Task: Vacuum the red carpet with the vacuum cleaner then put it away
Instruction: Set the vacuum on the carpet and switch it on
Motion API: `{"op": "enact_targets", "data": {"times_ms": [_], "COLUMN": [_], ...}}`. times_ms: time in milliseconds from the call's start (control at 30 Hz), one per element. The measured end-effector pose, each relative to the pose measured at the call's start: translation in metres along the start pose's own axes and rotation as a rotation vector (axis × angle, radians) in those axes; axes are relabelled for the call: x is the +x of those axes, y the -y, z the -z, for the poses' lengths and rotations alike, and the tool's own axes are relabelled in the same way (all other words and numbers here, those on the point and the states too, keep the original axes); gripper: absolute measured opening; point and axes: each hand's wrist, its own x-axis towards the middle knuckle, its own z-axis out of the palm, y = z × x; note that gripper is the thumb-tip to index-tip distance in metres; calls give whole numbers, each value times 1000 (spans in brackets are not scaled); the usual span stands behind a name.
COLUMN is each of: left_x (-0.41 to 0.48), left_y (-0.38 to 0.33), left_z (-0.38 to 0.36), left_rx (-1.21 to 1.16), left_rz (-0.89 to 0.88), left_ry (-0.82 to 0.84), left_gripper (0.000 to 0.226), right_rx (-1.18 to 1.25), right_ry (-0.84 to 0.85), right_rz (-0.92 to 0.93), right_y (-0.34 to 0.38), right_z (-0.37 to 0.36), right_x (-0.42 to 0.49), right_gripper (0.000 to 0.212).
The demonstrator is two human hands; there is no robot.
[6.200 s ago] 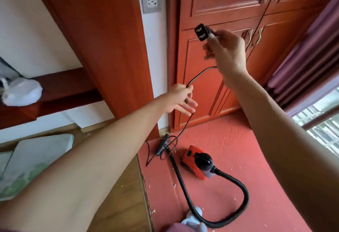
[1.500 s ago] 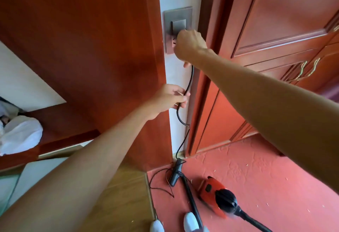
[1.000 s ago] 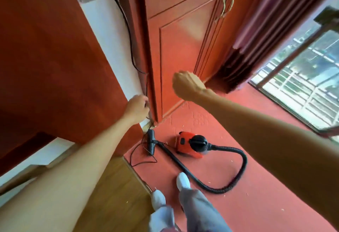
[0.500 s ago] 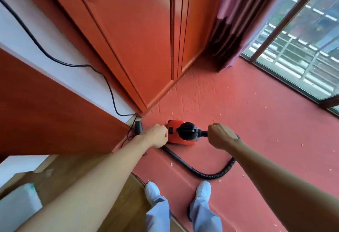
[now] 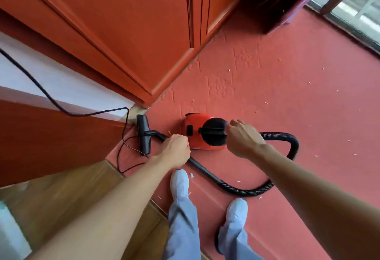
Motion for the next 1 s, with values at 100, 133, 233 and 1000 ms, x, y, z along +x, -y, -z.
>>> {"op": "enact_targets", "data": {"times_ms": [100,133,233,1000], "left_x": [71,93,146,238], "left_y": [31,41,65,84], "left_z": [-36,-49,-79,-175], "left_rx": [7,16,39,-362], "left_rz": [-25,-38,-78,-50], "left_ry": [12,13,40,29], "left_gripper": [28,28,30,26], "right_rx": [-52,-58,-57,-186], "right_ry": [11,9,36,73], "right_rz": [7,-2,-42,-53], "right_y": [-2,-3,-3,5], "right_z": [-60,-80,-126,-223], "right_x": [56,73,115,160], "right_gripper": [30,31,40,36]}}
